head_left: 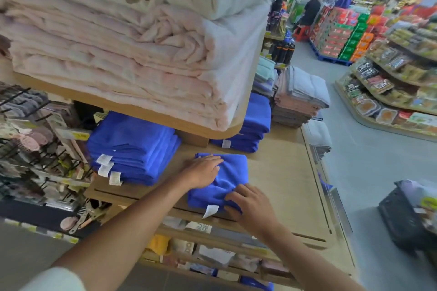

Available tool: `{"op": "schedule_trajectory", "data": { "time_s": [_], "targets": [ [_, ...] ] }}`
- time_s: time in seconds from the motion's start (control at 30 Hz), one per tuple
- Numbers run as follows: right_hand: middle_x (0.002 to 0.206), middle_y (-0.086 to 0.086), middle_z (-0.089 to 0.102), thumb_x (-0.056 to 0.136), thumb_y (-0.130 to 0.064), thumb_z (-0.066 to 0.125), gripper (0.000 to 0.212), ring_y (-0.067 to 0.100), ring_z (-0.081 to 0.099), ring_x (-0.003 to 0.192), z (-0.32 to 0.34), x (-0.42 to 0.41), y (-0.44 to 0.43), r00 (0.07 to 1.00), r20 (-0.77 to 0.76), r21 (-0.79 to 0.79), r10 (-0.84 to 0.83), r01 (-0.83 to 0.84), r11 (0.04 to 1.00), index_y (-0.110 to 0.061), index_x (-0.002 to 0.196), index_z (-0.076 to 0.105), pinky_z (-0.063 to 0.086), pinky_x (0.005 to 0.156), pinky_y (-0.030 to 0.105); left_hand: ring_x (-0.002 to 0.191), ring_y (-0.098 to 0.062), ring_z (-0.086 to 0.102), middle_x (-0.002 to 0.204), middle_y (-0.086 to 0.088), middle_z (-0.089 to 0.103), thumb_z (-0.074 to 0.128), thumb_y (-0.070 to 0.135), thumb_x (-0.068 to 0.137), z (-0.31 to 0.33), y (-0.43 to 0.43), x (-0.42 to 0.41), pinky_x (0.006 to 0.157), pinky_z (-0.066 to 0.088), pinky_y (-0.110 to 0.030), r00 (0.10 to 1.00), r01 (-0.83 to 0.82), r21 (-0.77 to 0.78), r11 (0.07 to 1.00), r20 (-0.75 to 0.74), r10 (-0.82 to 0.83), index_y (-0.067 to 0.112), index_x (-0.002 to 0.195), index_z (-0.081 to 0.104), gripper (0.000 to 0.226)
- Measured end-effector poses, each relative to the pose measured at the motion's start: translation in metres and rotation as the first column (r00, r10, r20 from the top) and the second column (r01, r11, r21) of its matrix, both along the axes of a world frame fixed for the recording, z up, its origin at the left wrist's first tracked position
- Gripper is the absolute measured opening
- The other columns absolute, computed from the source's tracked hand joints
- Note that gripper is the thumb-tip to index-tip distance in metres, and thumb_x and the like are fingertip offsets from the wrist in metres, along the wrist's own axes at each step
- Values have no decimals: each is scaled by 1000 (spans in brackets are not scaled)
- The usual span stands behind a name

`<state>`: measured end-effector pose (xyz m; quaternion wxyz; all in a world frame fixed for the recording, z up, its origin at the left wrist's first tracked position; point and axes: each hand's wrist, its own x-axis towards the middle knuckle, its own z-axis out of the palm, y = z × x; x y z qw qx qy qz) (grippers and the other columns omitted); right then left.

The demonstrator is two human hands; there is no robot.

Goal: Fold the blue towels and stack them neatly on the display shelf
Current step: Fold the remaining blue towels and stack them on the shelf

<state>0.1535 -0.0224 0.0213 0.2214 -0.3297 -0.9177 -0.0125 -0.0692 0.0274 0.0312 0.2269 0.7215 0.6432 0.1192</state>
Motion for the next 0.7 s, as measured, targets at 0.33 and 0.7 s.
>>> {"op": "schedule_trajectory", "data": {
  "time_s": [0.33,0.7],
  "targets": [
    [74,-9,58,94,-34,61,12,16,58,68,7,11,-7,995,-102,-116,-14,2,993,-29,83,64,45,60,33,150,-19,29,162,0,33,52,40,101,-4,-16,-8,119,28,-38,996,-16,172,985,-89,31,23,155,35,59],
    [128,0,56,98,-36,52,35,32,62,110,35,-82,126,956,198,-415,-219,283,865,-31,132,59,47,74,37,77,-5,65,82,12,68,69,58,84,-18,-126,-8,70,56,-36,775,-566,-23,824,325,542,32,94,60,30]
  ]
}}
